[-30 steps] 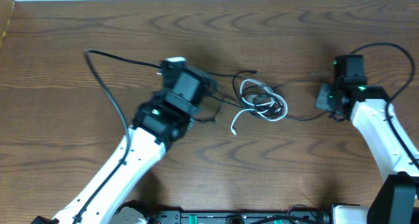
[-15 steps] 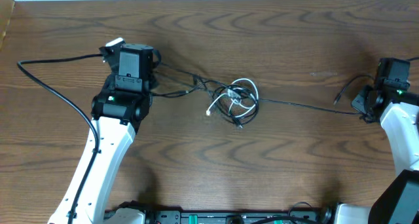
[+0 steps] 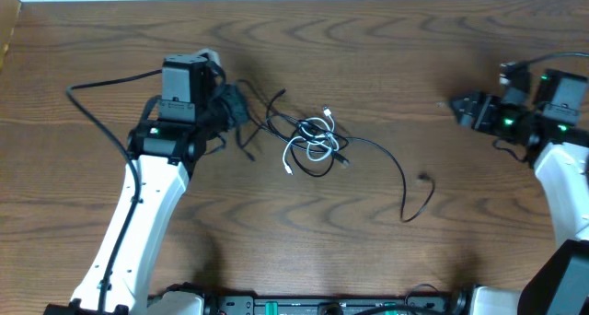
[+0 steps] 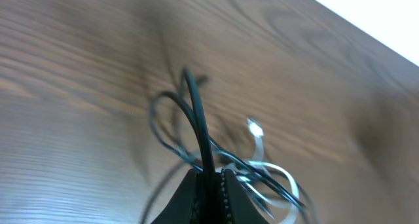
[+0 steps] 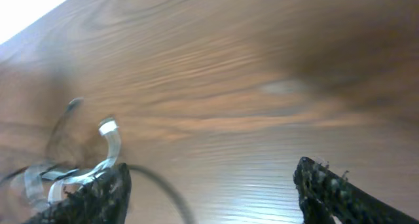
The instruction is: Untangle cables
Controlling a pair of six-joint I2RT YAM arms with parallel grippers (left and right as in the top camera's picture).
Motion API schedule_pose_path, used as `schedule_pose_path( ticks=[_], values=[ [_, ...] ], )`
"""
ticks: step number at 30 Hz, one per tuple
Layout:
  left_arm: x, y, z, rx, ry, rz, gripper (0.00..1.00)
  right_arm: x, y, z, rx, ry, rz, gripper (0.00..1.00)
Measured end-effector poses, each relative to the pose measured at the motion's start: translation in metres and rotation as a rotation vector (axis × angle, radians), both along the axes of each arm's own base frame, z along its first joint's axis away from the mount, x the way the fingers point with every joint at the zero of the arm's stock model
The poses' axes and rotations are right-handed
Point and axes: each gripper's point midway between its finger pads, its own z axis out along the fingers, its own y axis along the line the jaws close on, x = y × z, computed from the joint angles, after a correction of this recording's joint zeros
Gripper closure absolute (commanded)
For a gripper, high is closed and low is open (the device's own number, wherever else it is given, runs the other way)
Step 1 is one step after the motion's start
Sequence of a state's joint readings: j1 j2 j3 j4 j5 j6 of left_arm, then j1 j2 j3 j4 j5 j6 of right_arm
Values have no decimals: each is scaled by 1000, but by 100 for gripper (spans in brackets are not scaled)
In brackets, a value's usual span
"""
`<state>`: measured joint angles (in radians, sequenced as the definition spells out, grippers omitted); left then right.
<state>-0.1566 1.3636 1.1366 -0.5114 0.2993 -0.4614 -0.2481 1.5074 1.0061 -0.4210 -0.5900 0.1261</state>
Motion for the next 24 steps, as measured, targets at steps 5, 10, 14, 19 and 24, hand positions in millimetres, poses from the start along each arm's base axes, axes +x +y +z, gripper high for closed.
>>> schedule_pose_path(
  ticks=[5,10,14,19,24],
  values=[
    [-10,-38,7,-99,-4,-157,92,-7,63,5,22,-33,208,15],
    [-19,-56,9,-111,-12,-249,92,-15,123,4,-44,-63,365,16],
    [-28,-68,1,-96,19,-291,92,-21,160,0,-124,-90,440,17],
    [-32,-79,-10,-70,46,-315,92,-21,191,-26,-158,-78,508,19],
    [-35,-75,-15,-44,68,-302,92,-11,209,-59,-134,-33,494,39]
  ],
)
